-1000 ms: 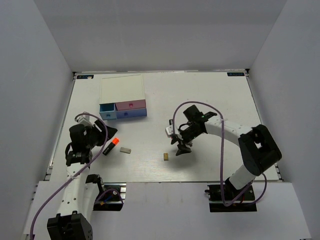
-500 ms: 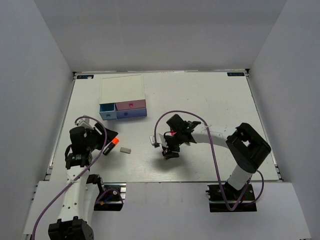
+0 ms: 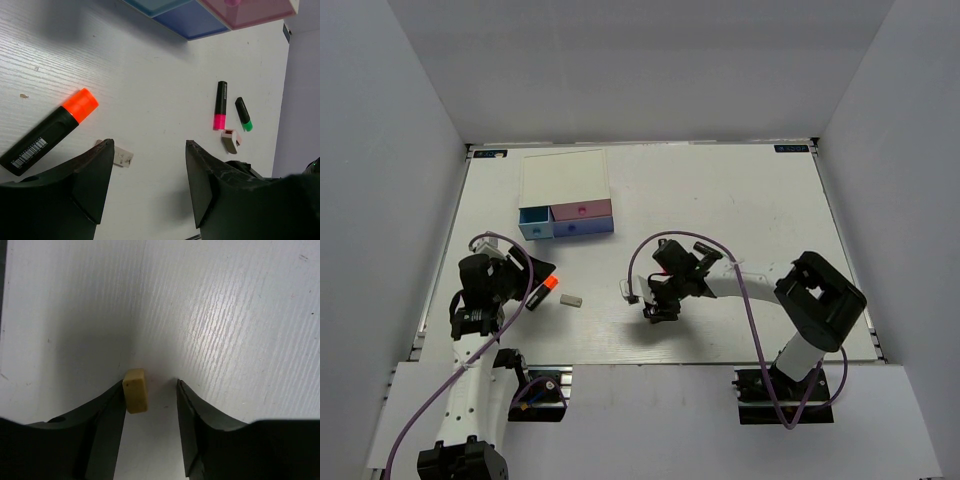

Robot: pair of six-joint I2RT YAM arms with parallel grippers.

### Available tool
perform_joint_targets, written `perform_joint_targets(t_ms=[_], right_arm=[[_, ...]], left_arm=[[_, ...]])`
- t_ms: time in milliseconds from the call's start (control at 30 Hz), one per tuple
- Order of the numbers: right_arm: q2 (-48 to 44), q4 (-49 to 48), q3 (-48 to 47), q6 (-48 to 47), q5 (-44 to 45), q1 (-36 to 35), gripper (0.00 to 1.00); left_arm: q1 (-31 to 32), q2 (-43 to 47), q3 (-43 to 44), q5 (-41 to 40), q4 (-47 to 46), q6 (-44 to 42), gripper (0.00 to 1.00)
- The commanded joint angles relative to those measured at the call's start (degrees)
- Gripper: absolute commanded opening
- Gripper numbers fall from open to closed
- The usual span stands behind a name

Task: Sort the stationery into containers
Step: Grab a piece of stationery with the right arm, then place the stationery into the container

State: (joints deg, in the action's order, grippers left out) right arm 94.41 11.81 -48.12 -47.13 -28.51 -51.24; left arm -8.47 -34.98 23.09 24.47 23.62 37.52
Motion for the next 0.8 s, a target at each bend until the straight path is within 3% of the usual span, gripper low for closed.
perform_joint_targets(t_ms=[0,67,200,267,467,767], right_arm=[[-0.72,1.10,1.36,0.73,1.88,-0.87,0.48],[-0.98,1.80,1.19,0.12,1.62,-0.88,0.41],[-2.65,5.15,-0.83,-2.34,0.65,-0.87,0.10],[-4.41,6.81,-1.89,-3.66,0.30,-0.70,0.03],[-5.56,5.25,-14.27,-3.23,4.42,-0.17,0.00],[11.11,-4.51,-44.55,4.85,7.78,-0.52,0.00]], left_arm=[[0.12,1.23,1.17,-0.39,0.55,0.36,0.69],[0.12,1.23,1.17,-0.39,0.55,0.36,0.69],[0.12,1.23,1.17,-0.39,0.03,0.36,0.69],[0.12,1.23,1.17,-0.39,0.03,0.36,0.69],[0.12,1.76,-0.59,-0.39,-1.11,1.59,0.69],[0.12,3.52,-1.12,-2.93,0.64,3.18,0.69]])
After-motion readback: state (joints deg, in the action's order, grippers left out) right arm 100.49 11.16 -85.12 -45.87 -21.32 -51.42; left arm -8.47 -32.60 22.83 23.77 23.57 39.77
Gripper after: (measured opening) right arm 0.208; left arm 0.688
